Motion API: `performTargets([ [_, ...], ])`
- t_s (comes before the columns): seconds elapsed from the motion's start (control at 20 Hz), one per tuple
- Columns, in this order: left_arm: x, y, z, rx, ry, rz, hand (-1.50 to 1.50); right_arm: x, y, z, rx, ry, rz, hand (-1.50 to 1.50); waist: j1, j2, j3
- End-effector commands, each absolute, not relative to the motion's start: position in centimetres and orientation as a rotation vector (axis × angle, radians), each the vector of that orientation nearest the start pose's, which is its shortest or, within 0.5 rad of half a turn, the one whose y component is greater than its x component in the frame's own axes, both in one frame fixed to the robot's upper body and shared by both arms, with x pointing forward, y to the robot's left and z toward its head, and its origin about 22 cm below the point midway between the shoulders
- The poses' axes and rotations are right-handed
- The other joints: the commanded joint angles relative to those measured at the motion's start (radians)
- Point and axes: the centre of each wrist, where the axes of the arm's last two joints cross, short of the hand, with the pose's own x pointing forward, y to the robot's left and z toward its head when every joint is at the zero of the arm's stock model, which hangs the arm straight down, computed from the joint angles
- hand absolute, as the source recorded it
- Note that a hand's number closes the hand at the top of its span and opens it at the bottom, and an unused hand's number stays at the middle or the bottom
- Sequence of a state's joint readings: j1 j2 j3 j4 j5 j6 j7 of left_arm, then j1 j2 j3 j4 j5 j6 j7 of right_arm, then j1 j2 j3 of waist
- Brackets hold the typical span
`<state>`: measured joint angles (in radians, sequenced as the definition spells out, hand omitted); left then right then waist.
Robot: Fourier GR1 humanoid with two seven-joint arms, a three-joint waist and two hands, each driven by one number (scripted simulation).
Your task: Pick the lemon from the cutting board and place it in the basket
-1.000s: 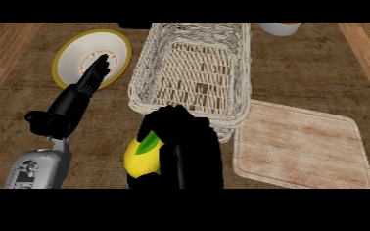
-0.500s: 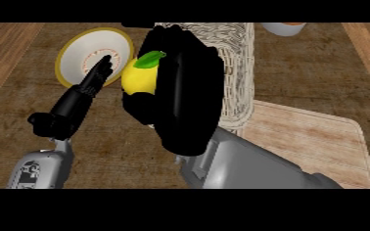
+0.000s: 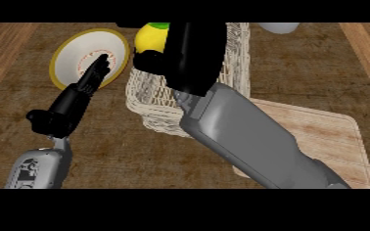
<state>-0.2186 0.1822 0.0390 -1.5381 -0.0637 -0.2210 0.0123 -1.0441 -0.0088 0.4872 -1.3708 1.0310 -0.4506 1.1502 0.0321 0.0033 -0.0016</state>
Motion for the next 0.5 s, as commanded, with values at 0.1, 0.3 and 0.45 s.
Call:
performTargets([
  [0.1, 28.4, 27.4, 5.5, 0.019, -1.697, -0.409, 0.0, 33.9, -0.6, 19.5, -0.935, -1.64, 0.132, 1.5, -0.011, 0.0, 0.001],
  [0.3, 28.1, 26.8, 5.4, 0.027, -1.705, -0.393, 0.0, 34.6, -0.7, 18.0, -0.982, -1.67, 0.116, 1.5, -0.016, -0.001, 0.001],
  [0.45, 26.3, 26.5, 5.7, 0.046, -1.7, -0.392, 0.0, 36.0, -2.0, 16.2, -1.038, -1.676, 0.14, 1.5, -0.015, -0.002, 0.002],
])
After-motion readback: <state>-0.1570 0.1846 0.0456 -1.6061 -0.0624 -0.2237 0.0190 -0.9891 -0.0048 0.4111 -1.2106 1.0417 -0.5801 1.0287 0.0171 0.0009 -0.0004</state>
